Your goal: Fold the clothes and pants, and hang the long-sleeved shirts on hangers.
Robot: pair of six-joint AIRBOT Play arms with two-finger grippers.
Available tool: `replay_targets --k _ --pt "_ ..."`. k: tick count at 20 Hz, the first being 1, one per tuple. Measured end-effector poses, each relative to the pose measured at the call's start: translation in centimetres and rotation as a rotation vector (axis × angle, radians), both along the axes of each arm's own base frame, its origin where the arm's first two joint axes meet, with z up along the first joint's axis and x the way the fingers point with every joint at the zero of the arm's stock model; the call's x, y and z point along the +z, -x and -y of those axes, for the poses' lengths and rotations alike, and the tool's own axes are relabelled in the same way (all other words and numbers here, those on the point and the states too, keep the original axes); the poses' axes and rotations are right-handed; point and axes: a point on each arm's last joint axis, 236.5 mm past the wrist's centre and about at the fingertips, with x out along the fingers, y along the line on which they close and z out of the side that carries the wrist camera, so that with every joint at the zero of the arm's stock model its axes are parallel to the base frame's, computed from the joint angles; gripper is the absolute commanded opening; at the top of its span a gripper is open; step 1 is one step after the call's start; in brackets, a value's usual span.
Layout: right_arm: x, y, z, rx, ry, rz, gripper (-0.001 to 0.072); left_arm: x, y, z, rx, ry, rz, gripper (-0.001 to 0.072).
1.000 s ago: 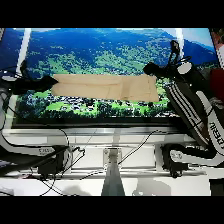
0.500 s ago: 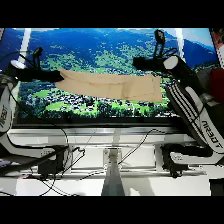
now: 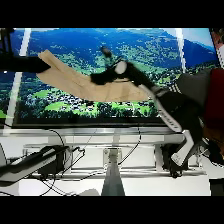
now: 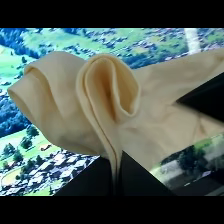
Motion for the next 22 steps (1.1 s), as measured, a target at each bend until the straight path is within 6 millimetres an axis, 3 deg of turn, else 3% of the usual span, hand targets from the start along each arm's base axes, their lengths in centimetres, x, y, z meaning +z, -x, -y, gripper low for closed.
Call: replay_targets --k 2,4,6,8,10,13,16,18,19,20,22 --pt "-0.2 2.4 -4.2 0.067 -0.028 -0.013 0.0015 1.3 0.3 0.7 -0.006 0.030 0.024 0.0012" --pt "0.1 4.0 -6.8 0.113 -0.049 -0.011 0.0015 2.1 0.5 1.6 -0.014 0.066 0.039 0.0011" --pt "0.8 4.0 -7.4 0.138 -0.047 0.012 0.0015 2.7 0.5 2.3 -0.025 0.091 0.049 0.0011" --pt "1.6 2.3 -5.6 0.158 0.002 0.050 0.0015 2.8 0.6 3.5 -0.050 0.108 0.047 0.0011" --pt "2.4 -0.2 -1.4 0.166 0.092 0.081 0.0015 2.2 0.6 5.2 -0.093 0.121 0.026 0.0011" --pt "4.6 -5.0 9.4 0.113 0.294 0.115 0.0014 0.6 0.7 10.1 -0.199 0.167 -0.023 0.0011" --pt "7.9 -8.6 21.3 -0.022 0.455 0.123 0.0014 -0.8 0.1 17.6 -0.286 0.265 -0.038 0.0012" --pt "10.0 -9.6 28.2 -0.125 0.516 0.110 0.0014 -2.0 -0.1 23.7 -0.318 0.345 -0.046 0.0046" --pt "11.1 -9.9 31.3 -0.179 0.533 0.106 0.0014 -2.7 0.0 26.7 -0.325 0.382 -0.053 0.0322" --pt "11.8 -9.9 34.2 -0.226 0.552 0.090 0.0014 -3.5 0.2 29.4 -0.324 0.406 -0.057 0.0720" --pt "12.3 -9.3 39.2 -0.294 0.584 0.042 0.0014 -5.4 0.7 33.4 -0.319 0.423 -0.065 0.0705"
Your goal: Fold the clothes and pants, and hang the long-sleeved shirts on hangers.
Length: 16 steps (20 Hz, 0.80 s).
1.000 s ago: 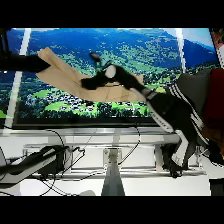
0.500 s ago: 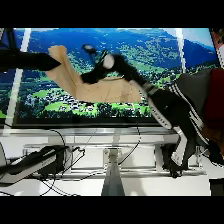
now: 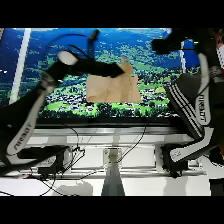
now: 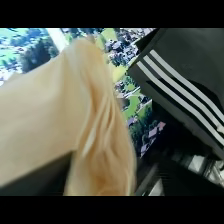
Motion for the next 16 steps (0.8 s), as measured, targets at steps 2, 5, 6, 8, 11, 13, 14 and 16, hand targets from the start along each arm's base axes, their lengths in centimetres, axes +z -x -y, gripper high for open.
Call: replay_targets --k 2,5,6,8,11,13,14,16 --pt "-0.5 1.4 3.9 -0.025 0.020 -0.057 0.0016 -1.3 0.9 2.4 -0.010 0.001 -0.005 0.0705" --pt "-2.8 4.2 6.8 -0.025 -0.028 -0.178 0.0380 -2.0 1.0 3.1 -0.018 -0.010 0.014 0.0704" --pt "-3.7 5.0 6.8 -0.025 -0.074 -0.215 0.0537 -2.1 0.7 2.7 -0.017 -0.017 0.019 0.0704" --pt "-5.8 6.6 5.1 -0.020 -0.209 -0.286 0.0560 -1.9 -0.3 1.4 0.000 -0.023 0.027 0.0702" --pt "-9.5 8.1 0.7 -0.024 -0.401 -0.348 0.0559 -1.8 -1.9 -1.2 0.030 -0.032 0.022 0.0700" --pt "-12.4 8.9 -2.4 -0.040 -0.461 -0.371 0.0559 -2.3 -2.8 -3.2 0.038 -0.062 0.024 0.0700" --pt "-13.8 9.3 -3.8 -0.048 -0.477 -0.374 0.0559 -2.6 -3.2 -4.3 0.041 -0.083 0.028 0.0699" --pt "-16.2 9.8 -6.7 -0.057 -0.491 -0.367 0.0559 -3.4 -3.5 -6.3 0.033 -0.124 0.020 0.0700"
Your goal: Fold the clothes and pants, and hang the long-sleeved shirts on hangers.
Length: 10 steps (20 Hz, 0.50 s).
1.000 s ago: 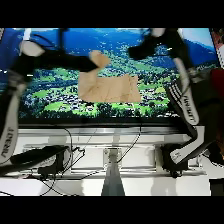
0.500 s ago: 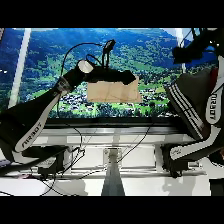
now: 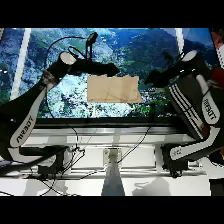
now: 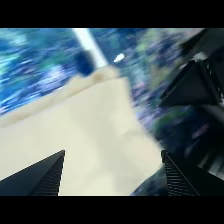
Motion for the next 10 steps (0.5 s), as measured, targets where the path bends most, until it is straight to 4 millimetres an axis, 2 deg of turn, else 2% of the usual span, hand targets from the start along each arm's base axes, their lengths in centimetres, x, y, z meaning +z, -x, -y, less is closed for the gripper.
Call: replay_targets --k 3,4,5,6,7,8,9,10 --pt "-2.0 0.3 -3.9 0.007 -0.004 0.027 0.0548 -0.8 -0.1 -2.2 -0.011 -0.035 -0.023 0.0700" --pt "-2.1 0.2 -5.2 0.007 -0.016 0.040 0.0514 -0.9 0.0 -2.6 -0.017 -0.045 -0.025 0.0700" --pt "-2.2 0.0 -6.5 0.010 -0.024 0.061 0.0308 -1.1 0.0 -3.0 -0.022 -0.051 -0.026 0.0699" --pt "-2.5 -0.2 -7.3 0.021 -0.019 0.083 0.0154 -1.2 -0.1 -3.4 -0.027 -0.059 -0.022 0.0698" --pt "-2.2 -0.5 -8.2 0.029 -0.025 0.106 0.0039 -1.3 -0.2 -3.8 -0.028 -0.070 -0.017 0.0678" --pt "-1.6 -1.1 -9.0 0.036 -0.033 0.135 0.0015 -1.5 -0.2 -4.2 -0.031 -0.085 -0.014 0.0602" --pt "-1.2 -1.7 -9.4 0.048 -0.028 0.164 0.0015 -1.7 -0.2 -4.8 -0.036 -0.107 -0.005 0.0466" --pt "-0.4 -2.2 -9.6 0.064 -0.025 0.191 0.0015 -1.9 -0.2 -5.7 -0.044 -0.143 0.006 0.0212"
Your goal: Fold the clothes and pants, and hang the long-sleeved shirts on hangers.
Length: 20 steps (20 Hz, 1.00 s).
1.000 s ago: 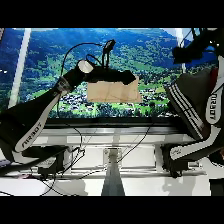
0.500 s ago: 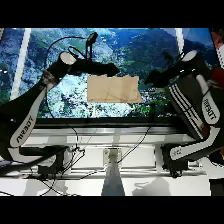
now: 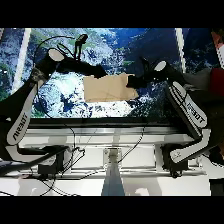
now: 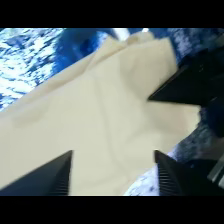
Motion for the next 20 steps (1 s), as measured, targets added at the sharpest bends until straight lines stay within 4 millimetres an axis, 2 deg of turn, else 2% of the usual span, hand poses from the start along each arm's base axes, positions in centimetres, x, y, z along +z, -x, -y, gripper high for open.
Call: replay_targets --k 1,3,5,7,8,10,12,13,15,16,18,20 --pt "1.2 -0.9 0.0 0.013 0.011 0.045 0.0014 -0.1 -0.1 -1.0 -0.004 -0.036 0.018 0.0021" --pt "4.2 -2.5 1.2 0.034 0.060 0.128 0.0014 -0.1 0.3 -3.4 -0.030 -0.121 0.034 0.0012" --pt "8.7 -4.4 3.8 0.002 0.131 0.228 0.0014 0.6 0.7 -6.3 -0.037 -0.195 0.051 0.0012" --pt "14.2 -5.4 7.7 -0.057 0.215 0.329 0.0014 1.8 1.3 -9.0 -0.029 -0.243 0.061 0.0012" --pt "17.2 -5.3 10.2 -0.104 0.265 0.368 0.0014 2.6 1.6 -10.3 -0.019 -0.261 0.067 0.0012" --pt "22.6 -3.7 16.8 -0.239 0.401 0.407 0.0014 4.0 1.9 -12.5 0.010 -0.284 0.085 0.0012" --pt "27.6 0.2 23.9 -0.421 0.541 0.405 0.0014 5.1 2.1 -14.0 0.036 -0.297 0.099 0.0012" --pt "30.0 3.0 27.5 -0.528 0.610 0.393 0.0014 5.3 2.1 -14.5 0.046 -0.303 0.102 0.0012" --pt "34.0 9.0 33.1 -0.750 0.716 0.373 0.0015 5.7 2.3 -15.1 0.056 -0.309 0.104 0.0012" --pt "35.9 12.5 35.5 -0.880 0.755 0.368 0.0014 5.8 2.3 -15.3 0.059 -0.311 0.104 0.0012" --pt "39.0 18.8 38.8 -1.132 0.802 0.375 0.0015 5.9 2.4 -15.5 0.064 -0.313 0.105 0.0012" --pt "41.1 24.2 40.7 -1.337 0.839 0.383 0.0019 5.9 2.4 -15.6 0.066 -0.315 0.104 0.0012"
